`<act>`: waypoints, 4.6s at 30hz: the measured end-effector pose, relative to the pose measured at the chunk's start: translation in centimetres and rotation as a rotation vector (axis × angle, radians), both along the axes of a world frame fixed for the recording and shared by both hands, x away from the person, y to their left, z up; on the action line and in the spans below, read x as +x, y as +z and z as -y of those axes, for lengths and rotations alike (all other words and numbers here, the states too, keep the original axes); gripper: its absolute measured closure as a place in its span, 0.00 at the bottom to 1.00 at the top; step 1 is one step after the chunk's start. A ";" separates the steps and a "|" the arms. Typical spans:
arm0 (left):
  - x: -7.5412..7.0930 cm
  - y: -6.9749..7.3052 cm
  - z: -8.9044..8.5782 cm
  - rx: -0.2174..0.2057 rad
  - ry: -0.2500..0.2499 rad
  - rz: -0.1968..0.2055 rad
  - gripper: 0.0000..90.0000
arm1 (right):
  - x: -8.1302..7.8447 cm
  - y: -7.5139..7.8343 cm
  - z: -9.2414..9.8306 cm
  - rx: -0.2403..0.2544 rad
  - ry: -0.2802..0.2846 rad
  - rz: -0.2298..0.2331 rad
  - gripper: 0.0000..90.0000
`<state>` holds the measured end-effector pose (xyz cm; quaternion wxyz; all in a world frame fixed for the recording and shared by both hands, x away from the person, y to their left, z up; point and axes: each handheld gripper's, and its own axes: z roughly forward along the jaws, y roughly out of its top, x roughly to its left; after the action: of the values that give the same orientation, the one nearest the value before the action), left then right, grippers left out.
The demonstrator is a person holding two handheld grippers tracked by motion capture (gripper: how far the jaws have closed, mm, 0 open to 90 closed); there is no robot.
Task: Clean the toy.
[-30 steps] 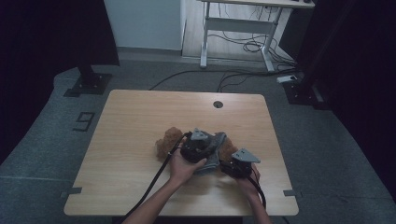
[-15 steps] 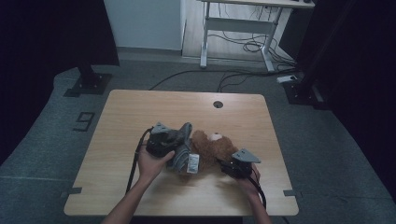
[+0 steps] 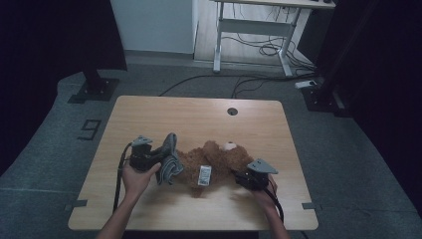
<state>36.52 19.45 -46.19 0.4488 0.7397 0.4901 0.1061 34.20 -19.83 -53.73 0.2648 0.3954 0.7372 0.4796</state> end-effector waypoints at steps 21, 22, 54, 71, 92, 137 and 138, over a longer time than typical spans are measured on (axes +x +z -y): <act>1.1 -4.2 3.1 -0.311 -0.098 -0.165 0.86 | -0.2 0.2 -0.6 0.028 -0.004 0.018 0.49; 1.1 -4.3 3.2 -0.327 -0.095 -0.167 0.86 | -0.3 0.3 -0.8 0.022 -0.014 0.030 0.49; -0.1 -0.4 0.7 -0.224 -0.094 -0.057 0.84 | -2.2 -0.4 1.5 -0.008 -0.047 0.057 0.16; -1.0 -2.5 2.4 -0.179 -0.159 -0.129 0.83 | 0.0 5.0 3.7 0.083 0.008 -0.112 0.07; 0.5 -3.7 4.2 -0.272 -0.120 -0.173 0.85 | 0.2 3.2 0.3 0.095 -0.007 -0.018 0.54; -5.5 -3.3 -10.3 0.150 0.125 -0.110 0.52 | 1.1 0.5 1.1 0.078 -0.063 -0.020 0.19; -5.5 -3.2 -10.2 0.156 0.134 -0.103 0.46 | 1.0 0.5 1.1 0.077 -0.064 -0.020 0.19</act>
<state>31.03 29.62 -49.37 0.3560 0.7426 0.5508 0.1357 35.24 -20.90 -53.22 0.2569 0.4336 0.7078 0.4951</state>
